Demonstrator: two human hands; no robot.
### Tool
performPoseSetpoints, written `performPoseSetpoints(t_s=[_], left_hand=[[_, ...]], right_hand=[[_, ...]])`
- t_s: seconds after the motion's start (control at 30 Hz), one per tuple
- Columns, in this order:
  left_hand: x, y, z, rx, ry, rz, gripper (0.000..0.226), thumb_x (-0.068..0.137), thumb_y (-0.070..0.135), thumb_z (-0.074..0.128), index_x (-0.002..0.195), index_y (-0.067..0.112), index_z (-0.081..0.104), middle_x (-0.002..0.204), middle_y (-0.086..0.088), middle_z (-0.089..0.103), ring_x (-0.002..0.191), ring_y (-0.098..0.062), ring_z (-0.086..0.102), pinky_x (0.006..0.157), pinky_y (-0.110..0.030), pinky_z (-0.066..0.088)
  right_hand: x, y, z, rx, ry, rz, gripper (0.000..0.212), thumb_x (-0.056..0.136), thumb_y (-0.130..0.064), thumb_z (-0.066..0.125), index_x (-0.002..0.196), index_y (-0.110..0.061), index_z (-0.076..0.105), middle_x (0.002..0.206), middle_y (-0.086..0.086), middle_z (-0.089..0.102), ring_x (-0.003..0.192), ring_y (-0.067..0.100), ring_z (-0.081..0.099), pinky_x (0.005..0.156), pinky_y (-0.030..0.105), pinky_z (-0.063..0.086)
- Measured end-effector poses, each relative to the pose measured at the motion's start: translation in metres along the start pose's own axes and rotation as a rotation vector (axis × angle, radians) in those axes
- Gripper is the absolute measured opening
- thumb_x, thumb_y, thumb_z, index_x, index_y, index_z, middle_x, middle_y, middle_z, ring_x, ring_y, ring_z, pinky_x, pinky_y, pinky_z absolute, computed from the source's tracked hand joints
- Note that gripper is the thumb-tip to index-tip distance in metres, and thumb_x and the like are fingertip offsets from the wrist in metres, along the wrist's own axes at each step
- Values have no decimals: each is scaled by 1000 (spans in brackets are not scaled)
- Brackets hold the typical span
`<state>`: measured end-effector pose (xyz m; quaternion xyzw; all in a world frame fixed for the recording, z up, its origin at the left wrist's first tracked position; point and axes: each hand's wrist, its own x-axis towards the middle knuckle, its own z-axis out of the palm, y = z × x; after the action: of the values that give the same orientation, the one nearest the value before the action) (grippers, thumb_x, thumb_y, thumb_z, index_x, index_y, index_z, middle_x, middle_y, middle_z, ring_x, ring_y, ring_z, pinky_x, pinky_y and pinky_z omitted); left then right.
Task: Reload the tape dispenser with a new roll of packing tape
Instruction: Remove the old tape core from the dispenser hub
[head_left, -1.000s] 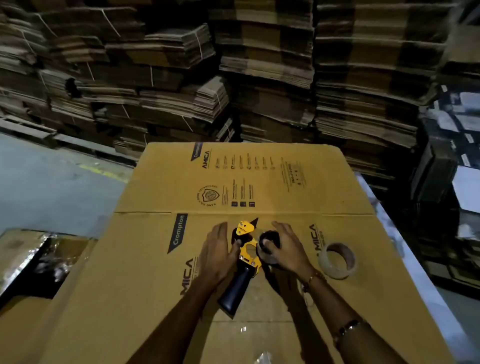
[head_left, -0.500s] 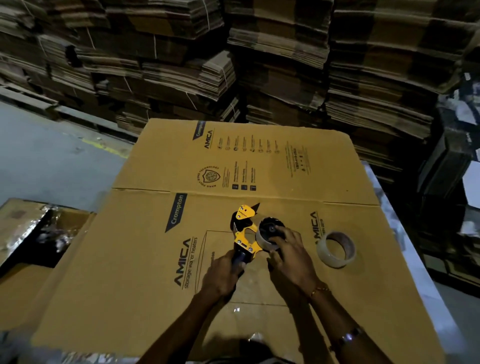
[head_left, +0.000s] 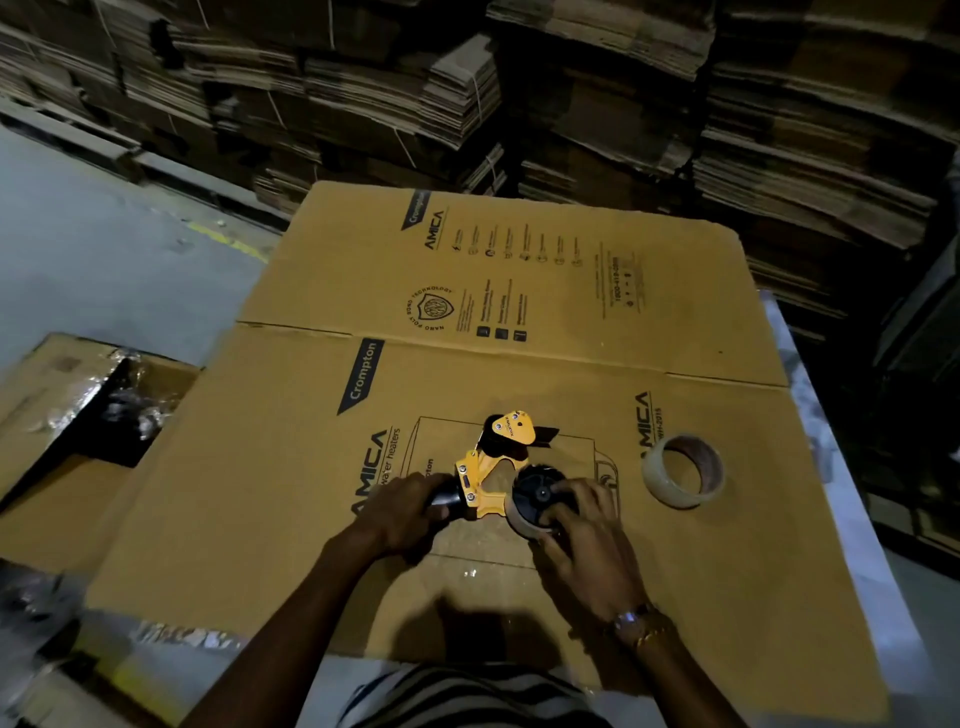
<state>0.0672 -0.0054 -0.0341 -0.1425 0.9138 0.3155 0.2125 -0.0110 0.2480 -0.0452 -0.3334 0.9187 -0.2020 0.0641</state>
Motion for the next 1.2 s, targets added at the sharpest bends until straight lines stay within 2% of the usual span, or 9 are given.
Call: performPoseSetpoints(t_s=[0.1,0.23,0.3,0.47,0.57,0.73,0.9,1.07,1.2], left_hand=[[-4,5,4,100,117,7,55,97,32,57,148,25,40,136,-6,58,123,-25,53,104,-36,40],[-4,13,18,27,195,-17,91,89,49,64,158,20,13,147,-5,49,138,-25,41,120,-47,15],[-3,24,26,37,217,-20,101,87,58,62,159,19,3,152,-5,43,142,-25,36,122,-48,8],[-1,34,42,87,362,-54,92,92,55,58,158,19,6,146,-6,49,139,-25,40,122,-45,10],[-1,29,49,86,423,-41,85,87,49,66,153,19,23,137,-7,58,130,-28,49,119,-47,20],[-13,37,64,173,585,-12,74,77,38,75,138,18,38,117,-8,65,110,-31,58,108,-50,36],[-26,49,74,211,681,13,69,72,25,78,132,15,44,113,-11,64,107,-34,60,106,-55,40],[-29,53,69,203,672,27,62,79,41,49,135,15,45,111,-8,63,105,-31,57,101,-49,44],[-26,43,63,91,569,14,74,83,55,52,145,17,40,116,-7,65,108,-28,53,101,-42,36]], right_hand=[[-1,1,-1,33,12,-17,25,75,-21,81,97,-19,70,136,3,52,127,20,35,88,38,55],[0,-1,-4,213,11,45,64,76,-22,81,134,-21,54,149,3,37,137,22,35,99,29,45],[4,-1,-6,288,-21,106,83,76,-25,82,147,-21,40,154,2,31,140,21,33,106,32,43],[11,4,6,432,-208,280,117,70,-36,87,157,-30,10,156,0,33,141,20,34,106,29,33],[11,9,15,457,-202,320,116,70,-36,87,157,-30,10,155,0,35,141,21,36,109,34,36],[5,9,17,476,-112,182,94,71,-21,85,148,-23,32,144,0,45,132,19,45,102,20,36],[-11,18,22,488,-77,142,90,73,-25,79,148,-19,29,145,1,44,131,19,46,103,35,49],[-12,25,22,540,-107,142,93,69,-39,76,147,-18,29,144,2,45,130,20,48,102,40,50],[-11,30,17,668,-116,168,91,66,-51,78,142,-29,31,138,-2,49,127,14,52,104,36,49]])
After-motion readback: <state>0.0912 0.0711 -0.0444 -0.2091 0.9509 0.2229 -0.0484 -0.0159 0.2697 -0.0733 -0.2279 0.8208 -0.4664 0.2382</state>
